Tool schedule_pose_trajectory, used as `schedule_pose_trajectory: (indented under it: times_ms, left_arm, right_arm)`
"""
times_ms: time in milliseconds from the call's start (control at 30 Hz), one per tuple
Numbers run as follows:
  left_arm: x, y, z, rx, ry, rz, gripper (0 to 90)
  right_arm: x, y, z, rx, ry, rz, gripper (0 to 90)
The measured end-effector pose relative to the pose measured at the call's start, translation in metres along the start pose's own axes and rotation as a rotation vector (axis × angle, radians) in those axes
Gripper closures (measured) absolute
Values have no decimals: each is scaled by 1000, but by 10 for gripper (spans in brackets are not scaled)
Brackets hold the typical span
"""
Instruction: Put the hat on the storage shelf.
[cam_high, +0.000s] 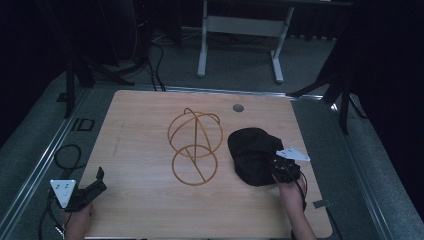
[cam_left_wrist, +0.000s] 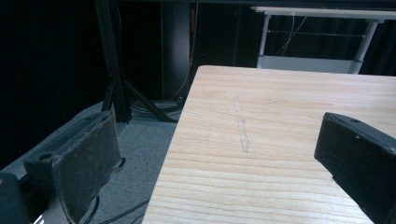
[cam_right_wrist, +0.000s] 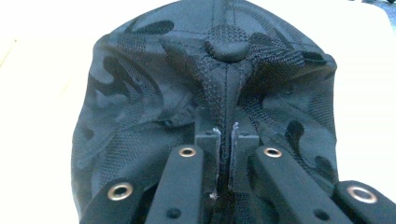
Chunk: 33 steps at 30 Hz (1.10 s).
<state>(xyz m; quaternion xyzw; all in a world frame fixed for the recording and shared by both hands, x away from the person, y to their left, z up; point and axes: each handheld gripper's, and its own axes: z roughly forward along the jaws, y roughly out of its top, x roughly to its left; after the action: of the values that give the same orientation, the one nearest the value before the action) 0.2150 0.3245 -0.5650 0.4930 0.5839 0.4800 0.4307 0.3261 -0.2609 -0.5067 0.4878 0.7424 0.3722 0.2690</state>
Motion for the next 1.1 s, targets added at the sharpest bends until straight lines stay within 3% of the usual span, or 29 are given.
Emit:
schedule_pose_trajectory:
  times_ms: [300,767,1100]
  left_arm:
    - [0,0,0,1,0,0,6]
    - [0,0,0,1,-3,-3,6]
    - [0,0,0,0,-1,-1,6]
  right_arm:
    - [-1,8,-10,-49,-10,11,869]
    - [-5,33,-43,-179,-13,29,869]
    - [-1,62,-70,-258,-12,2,869]
